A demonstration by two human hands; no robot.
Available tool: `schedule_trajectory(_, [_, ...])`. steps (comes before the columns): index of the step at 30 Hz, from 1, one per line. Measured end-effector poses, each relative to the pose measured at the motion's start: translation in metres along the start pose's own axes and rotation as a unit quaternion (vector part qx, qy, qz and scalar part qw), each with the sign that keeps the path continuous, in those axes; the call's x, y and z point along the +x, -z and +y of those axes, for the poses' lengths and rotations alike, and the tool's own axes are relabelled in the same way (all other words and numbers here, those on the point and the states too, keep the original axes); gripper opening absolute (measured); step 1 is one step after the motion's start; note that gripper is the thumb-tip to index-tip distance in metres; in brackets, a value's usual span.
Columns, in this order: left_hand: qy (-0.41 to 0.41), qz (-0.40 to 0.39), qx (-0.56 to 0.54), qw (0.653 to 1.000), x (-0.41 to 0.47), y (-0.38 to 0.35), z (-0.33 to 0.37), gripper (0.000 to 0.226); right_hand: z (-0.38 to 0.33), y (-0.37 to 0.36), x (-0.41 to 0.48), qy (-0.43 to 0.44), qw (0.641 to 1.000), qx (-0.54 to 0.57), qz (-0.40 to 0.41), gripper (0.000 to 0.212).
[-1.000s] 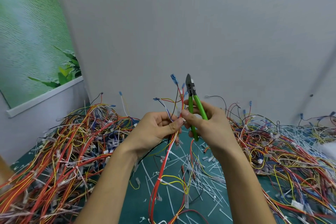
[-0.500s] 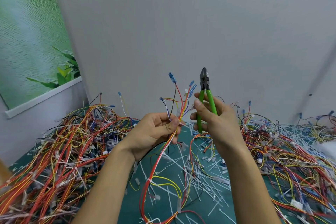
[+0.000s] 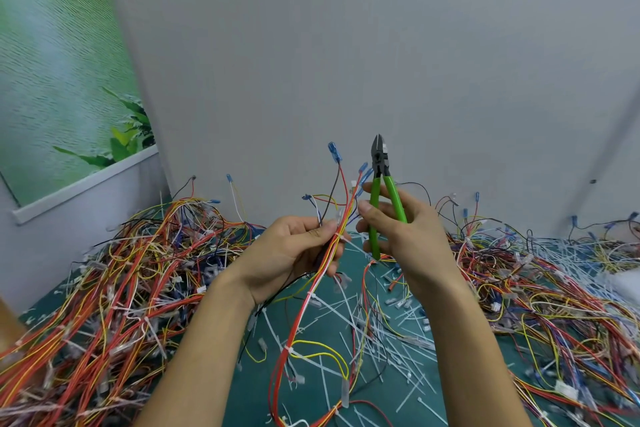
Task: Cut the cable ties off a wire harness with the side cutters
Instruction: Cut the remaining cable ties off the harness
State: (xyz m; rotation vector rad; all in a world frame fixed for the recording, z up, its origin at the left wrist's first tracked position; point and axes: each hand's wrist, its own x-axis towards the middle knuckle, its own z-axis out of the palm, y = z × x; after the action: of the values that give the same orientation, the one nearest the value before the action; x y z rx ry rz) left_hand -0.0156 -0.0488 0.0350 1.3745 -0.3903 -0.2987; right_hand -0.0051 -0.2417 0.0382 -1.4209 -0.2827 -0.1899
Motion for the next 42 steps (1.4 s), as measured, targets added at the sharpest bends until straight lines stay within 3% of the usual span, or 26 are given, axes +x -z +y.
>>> schedule_trajectory(14, [-0.027,0.048,0.054,0.997,0.004,-0.001,-0.004,0.031,0.0,0.0,0.0,-0.034,0.998,0.006,-0.055,0.028])
schedule_trajectory(19, [-0.046,0.039,0.138,0.989,0.003,-0.006,-0.007,0.031,0.005,-0.006,0.002,-0.057,0.997,0.025,-0.053,0.029])
schedule_trajectory(25, [0.003,0.042,0.19,0.981,0.007,-0.011,-0.011,0.078,0.004,-0.001,0.005,-0.023,0.997,0.069,0.009,0.019])
schedule_trajectory(32, [0.007,0.073,0.196,0.978,0.009,-0.005,-0.012,0.067,0.001,0.008,0.006,-0.002,0.994,0.086,0.063,0.025])
schedule_trajectory(42, [0.016,0.101,0.09,0.991,0.013,0.017,-0.017,0.056,-0.001,0.021,0.01,-0.017,0.985,0.137,0.108,0.022])
